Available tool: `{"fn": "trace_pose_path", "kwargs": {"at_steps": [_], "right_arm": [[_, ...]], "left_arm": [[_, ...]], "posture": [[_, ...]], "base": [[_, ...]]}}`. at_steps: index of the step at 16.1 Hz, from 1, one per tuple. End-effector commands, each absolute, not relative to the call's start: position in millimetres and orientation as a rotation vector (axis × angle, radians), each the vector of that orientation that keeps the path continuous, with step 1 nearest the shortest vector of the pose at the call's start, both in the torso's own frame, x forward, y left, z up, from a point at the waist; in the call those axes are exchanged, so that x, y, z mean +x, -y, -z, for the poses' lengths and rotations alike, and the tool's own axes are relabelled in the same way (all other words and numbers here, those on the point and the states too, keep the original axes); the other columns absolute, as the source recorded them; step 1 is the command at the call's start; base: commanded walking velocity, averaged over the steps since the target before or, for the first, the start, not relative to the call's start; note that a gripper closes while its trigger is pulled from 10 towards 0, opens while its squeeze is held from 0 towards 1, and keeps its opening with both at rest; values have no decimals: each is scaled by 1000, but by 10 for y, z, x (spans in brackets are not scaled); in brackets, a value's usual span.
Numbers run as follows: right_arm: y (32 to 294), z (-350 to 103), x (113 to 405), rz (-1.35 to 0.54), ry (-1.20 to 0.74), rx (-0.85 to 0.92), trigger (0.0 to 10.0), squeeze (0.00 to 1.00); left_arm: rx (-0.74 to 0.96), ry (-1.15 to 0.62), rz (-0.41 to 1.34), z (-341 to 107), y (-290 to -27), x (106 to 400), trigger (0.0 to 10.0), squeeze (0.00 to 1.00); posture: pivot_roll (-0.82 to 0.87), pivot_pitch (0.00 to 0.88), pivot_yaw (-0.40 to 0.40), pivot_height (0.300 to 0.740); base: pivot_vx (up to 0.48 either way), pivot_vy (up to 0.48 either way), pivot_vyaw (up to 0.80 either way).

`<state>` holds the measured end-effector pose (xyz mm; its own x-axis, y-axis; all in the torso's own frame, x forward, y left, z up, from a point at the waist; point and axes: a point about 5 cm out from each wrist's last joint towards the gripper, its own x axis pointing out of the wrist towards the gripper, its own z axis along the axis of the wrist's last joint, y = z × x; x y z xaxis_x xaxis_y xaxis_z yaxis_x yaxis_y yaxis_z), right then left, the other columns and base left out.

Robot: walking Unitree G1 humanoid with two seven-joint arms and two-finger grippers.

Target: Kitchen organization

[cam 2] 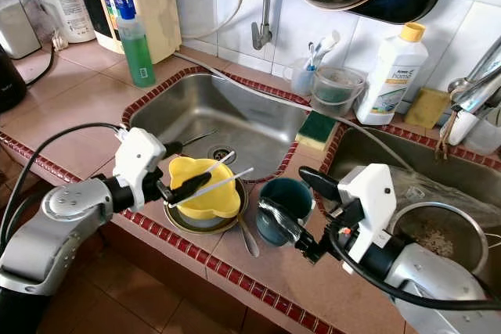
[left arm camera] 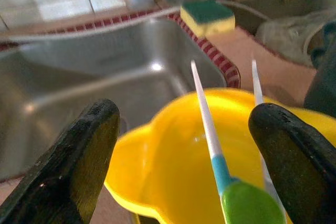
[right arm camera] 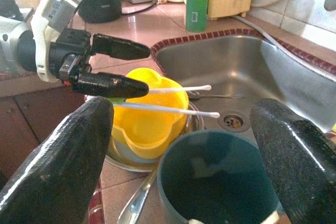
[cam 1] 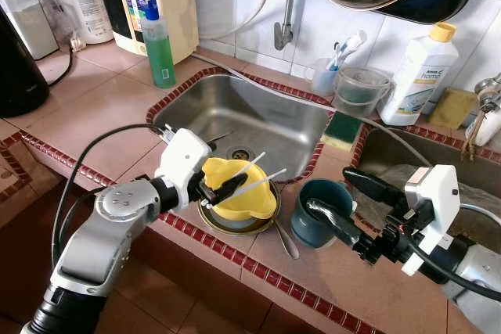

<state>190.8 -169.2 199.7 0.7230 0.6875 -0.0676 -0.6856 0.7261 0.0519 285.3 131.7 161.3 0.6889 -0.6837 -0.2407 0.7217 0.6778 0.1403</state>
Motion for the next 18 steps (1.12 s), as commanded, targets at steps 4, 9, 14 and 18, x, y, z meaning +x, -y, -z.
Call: {"fn": "trace_pose_path", "kwargs": {"at_steps": [4,9,14,18], "right_arm": [[1718,-2055,1883,-764,-75,7,10000,0],[1720,-2062,1880,-757,-74,16,10000,0],[1733,-2059,1875,-750,-79,20,10000,0],[1742,-2056,1861,-745,-85,17,10000,0]], "left_arm": [[247,-208,802,-1625,-1227,2856,10000,0],[224,-171,831,-1810,-1132,2880,10000,0],[259,-172,873,-1943,-1134,2873,10000,0],[301,-272,941,-1945,-1085,2755,10000,0]], "posture": [[-107,8,-27,740],[-111,12,-18,740],[-113,16,-13,740],[-113,24,-8,740]], "base": [[0,0,0],[0,0,0],[0,0,0],[0,0,0]]}}
